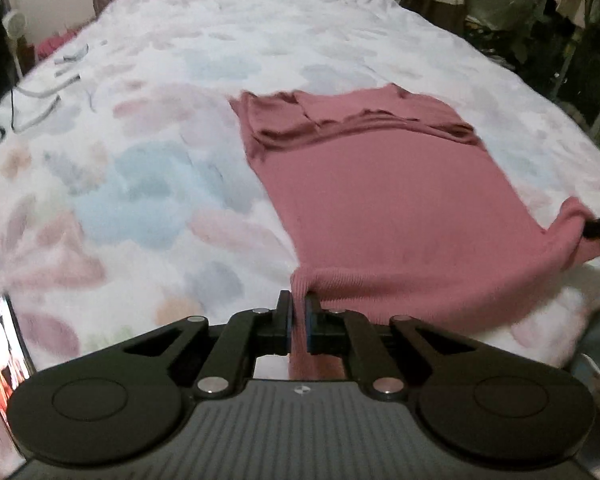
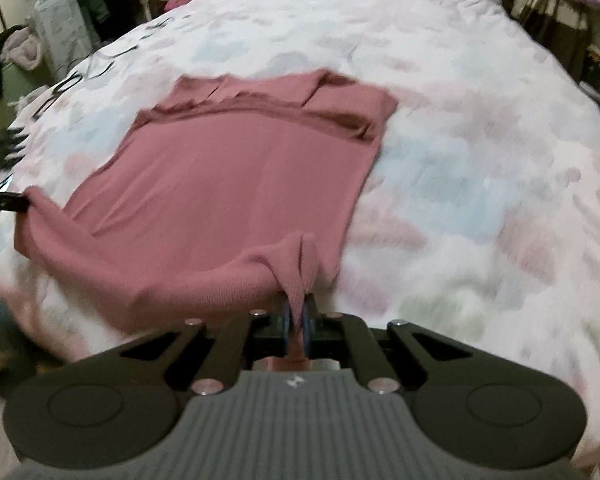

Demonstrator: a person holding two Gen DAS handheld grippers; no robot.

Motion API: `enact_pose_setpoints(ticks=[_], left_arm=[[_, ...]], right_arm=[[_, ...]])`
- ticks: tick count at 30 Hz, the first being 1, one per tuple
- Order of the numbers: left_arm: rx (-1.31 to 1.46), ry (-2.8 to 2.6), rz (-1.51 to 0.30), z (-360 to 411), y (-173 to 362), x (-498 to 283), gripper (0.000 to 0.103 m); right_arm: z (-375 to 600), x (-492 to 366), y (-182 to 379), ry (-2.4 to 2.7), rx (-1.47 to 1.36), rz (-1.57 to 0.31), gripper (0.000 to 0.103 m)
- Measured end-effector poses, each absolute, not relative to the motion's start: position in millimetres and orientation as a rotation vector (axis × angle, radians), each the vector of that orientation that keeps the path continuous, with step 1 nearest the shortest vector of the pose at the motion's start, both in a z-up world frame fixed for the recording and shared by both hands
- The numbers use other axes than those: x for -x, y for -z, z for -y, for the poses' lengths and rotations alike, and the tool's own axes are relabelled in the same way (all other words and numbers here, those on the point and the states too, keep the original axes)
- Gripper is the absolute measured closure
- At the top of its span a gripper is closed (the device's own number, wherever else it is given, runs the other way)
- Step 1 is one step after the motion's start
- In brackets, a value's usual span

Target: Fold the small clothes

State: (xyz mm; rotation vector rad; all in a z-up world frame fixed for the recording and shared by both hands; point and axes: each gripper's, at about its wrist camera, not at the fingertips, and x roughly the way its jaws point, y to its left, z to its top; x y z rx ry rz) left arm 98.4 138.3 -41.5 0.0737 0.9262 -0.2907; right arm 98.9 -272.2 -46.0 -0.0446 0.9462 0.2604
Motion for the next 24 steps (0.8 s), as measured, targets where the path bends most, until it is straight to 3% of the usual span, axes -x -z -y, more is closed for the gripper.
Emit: enact_pose_setpoints(ticks=[8,18,20,21,24], left_arm=[[-0.084,0.244,-0.996,-137.2,72.3,-165.6,0.097],[-0.09,0.225,-1.057,-138.6,92.5,-195.8,0.094],[-0.111,0.211,-1.054,-137.4,90.2,-200.6,0.081],[-0.123,0.214,-1.054,-137.4,88.2,-201.7,0.08],[-0.189,0.215,-1.042,-138.8,79.6,-199.7,0.064]], right_arm=[[283.3,-173.6,82.2,-0.184,-0.076,-0.986,0.103],[283.7,-207.0,113.5,-0.158,-0.076,-1.046,0.101],[282.7,-210.4,111.2,-0.148,-0.06,-1.045,0.095],[282.3,-212.5,109.5,-0.143,-0.045,-1.049,0.084],[283.8,-211.6,99.4,-0.162,0.014,-1.049,0.081]])
